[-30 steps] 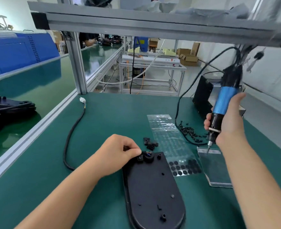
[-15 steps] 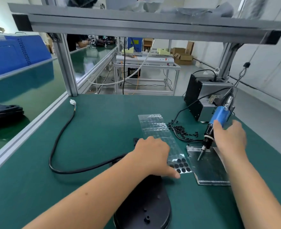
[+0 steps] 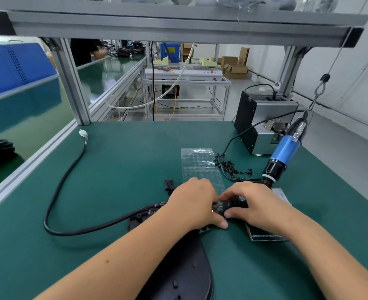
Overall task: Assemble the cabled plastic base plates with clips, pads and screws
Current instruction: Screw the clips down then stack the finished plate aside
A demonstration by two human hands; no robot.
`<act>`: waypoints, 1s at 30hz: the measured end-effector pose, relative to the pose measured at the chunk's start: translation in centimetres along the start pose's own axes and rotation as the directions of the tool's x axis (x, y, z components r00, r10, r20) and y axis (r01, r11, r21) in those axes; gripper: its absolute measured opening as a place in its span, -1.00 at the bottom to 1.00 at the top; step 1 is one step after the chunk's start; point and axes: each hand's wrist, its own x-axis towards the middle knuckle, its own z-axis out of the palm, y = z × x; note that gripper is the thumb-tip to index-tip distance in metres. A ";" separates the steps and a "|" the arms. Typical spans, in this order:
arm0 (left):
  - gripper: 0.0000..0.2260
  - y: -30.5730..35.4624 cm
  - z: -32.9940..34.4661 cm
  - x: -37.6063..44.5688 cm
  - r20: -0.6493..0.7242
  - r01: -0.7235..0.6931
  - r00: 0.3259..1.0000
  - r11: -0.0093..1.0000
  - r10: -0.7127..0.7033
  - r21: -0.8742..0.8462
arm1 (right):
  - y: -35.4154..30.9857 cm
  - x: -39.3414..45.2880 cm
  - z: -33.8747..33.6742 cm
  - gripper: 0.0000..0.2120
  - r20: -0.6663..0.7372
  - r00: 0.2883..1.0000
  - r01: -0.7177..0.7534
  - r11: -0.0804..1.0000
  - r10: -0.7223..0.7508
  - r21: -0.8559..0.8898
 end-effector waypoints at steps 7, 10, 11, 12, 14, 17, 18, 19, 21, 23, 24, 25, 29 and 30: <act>-0.48 0.0 -0.1 0.0 0.015 0.007 1.000 1.000 -0.007 0.015 | -0.6 0.2 0.4 -0.80 -0.041 0.999 -0.037 0.998 0.035 -0.052; -0.47 0.1 -0.1 0.0 0.020 0.013 1.000 1.000 -0.014 0.020 | -1.0 0.2 0.6 -0.85 -0.078 0.995 -0.062 0.991 0.053 -0.116; -0.47 0.1 -0.1 0.1 0.019 0.017 1.000 1.000 -0.018 0.016 | -1.1 0.2 0.6 -0.85 -0.088 0.994 -0.071 0.987 0.059 -0.143; -0.48 0.1 -0.1 0.1 0.020 0.019 1.000 1.000 -0.020 0.011 | -1.2 0.2 0.7 -0.84 -0.096 0.993 -0.078 0.983 0.063 -0.167; -0.49 0.1 -0.1 0.1 0.022 0.022 1.000 1.000 -0.022 0.004 | -1.3 0.1 0.7 -0.85 -0.116 0.991 -0.091 0.976 0.069 -0.197; -0.49 0.1 0.0 0.2 0.016 0.028 0.999 1.000 -0.028 -0.002 | -1.6 -0.1 0.8 -0.87 -0.148 0.987 -0.102 0.970 0.070 -0.223; -0.50 0.1 0.0 0.2 0.013 0.031 0.999 1.000 -0.031 -0.004 | -1.6 -0.2 0.9 -0.87 -0.157 0.985 -0.107 0.967 0.071 -0.230; -0.50 0.1 0.0 0.2 0.011 0.033 0.999 0.999 -0.033 -0.005 | -1.7 -0.3 0.9 -0.88 -0.165 0.983 -0.112 0.965 0.074 -0.236; -0.49 0.1 0.1 0.2 0.008 0.035 0.999 0.999 -0.035 -0.007 | -1.8 -0.4 1.0 -0.89 -0.175 0.981 -0.127 0.962 0.085 -0.242; -0.47 0.2 0.1 0.2 0.008 0.036 0.999 0.999 -0.036 -0.008 | -1.9 -0.4 1.1 -0.90 -0.185 0.978 -0.141 0.961 0.098 -0.238; -0.46 0.1 0.1 0.2 0.011 0.037 0.999 0.999 -0.037 -0.007 | -2.0 -0.4 1.1 -0.91 -0.189 0.976 -0.149 0.959 0.104 -0.239; -0.46 0.1 0.1 0.2 0.013 0.038 0.999 0.999 -0.038 -0.004 | -2.1 -0.4 1.1 -0.91 -0.192 0.975 -0.157 0.957 0.111 -0.245; -0.45 0.1 0.0 0.2 0.017 0.033 0.999 0.999 -0.033 0.004 | -2.3 -0.4 1.1 -0.91 -0.195 0.971 -0.184 0.955 0.140 -0.234; -0.45 0.1 0.0 0.2 0.017 0.031 0.999 0.999 -0.031 0.007 | -2.4 -0.4 1.1 -0.91 -0.195 0.970 -0.189 0.956 0.146 -0.225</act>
